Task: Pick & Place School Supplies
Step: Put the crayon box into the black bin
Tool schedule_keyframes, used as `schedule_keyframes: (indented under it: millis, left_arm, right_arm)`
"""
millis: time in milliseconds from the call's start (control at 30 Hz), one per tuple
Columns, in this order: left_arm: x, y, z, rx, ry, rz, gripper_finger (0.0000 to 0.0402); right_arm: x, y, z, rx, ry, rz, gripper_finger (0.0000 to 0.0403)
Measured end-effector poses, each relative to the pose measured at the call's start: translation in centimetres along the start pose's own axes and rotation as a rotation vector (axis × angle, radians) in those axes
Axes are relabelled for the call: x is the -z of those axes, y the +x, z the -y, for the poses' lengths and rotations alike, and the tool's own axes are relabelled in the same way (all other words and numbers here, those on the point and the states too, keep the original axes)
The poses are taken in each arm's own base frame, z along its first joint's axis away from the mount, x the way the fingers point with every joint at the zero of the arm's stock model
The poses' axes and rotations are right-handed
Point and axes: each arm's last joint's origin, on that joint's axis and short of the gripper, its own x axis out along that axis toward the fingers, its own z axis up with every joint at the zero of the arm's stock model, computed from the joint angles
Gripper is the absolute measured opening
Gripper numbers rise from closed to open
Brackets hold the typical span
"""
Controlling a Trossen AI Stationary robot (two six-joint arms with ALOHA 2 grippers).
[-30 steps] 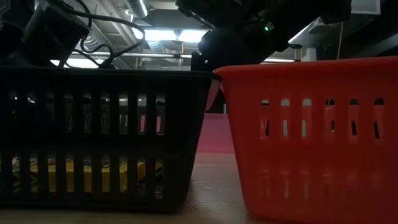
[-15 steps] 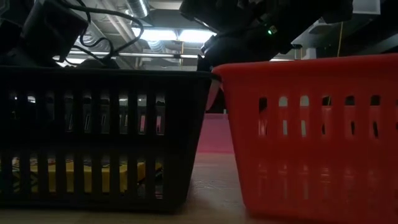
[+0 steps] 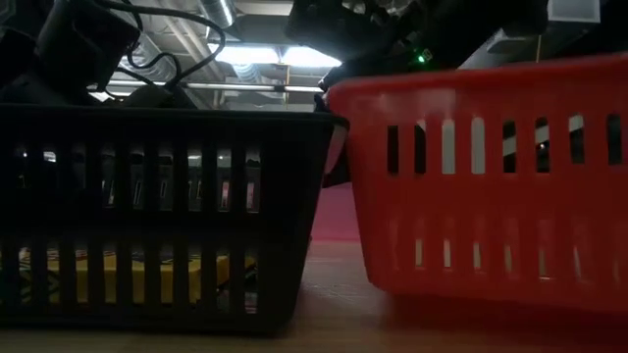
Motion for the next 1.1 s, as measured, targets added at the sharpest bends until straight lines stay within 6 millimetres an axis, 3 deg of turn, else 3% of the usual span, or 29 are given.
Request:
schedule_keyframes:
  millis: [333, 1100]
  left_arm:
    - [-0.2, 0.0, 0.2, 0.014, -0.003, 0.024, 0.0002]
    - [-0.7, 0.2, 0.1, 0.018, -0.005, 0.047, 0.0002]
  right_arm:
    - [-2.9, -1.3, 0.8, -0.008, -0.016, -0.023, 0.0224]
    - [-2.8, -1.1, 1.2, -0.05, 0.072, -0.064, 0.0224]
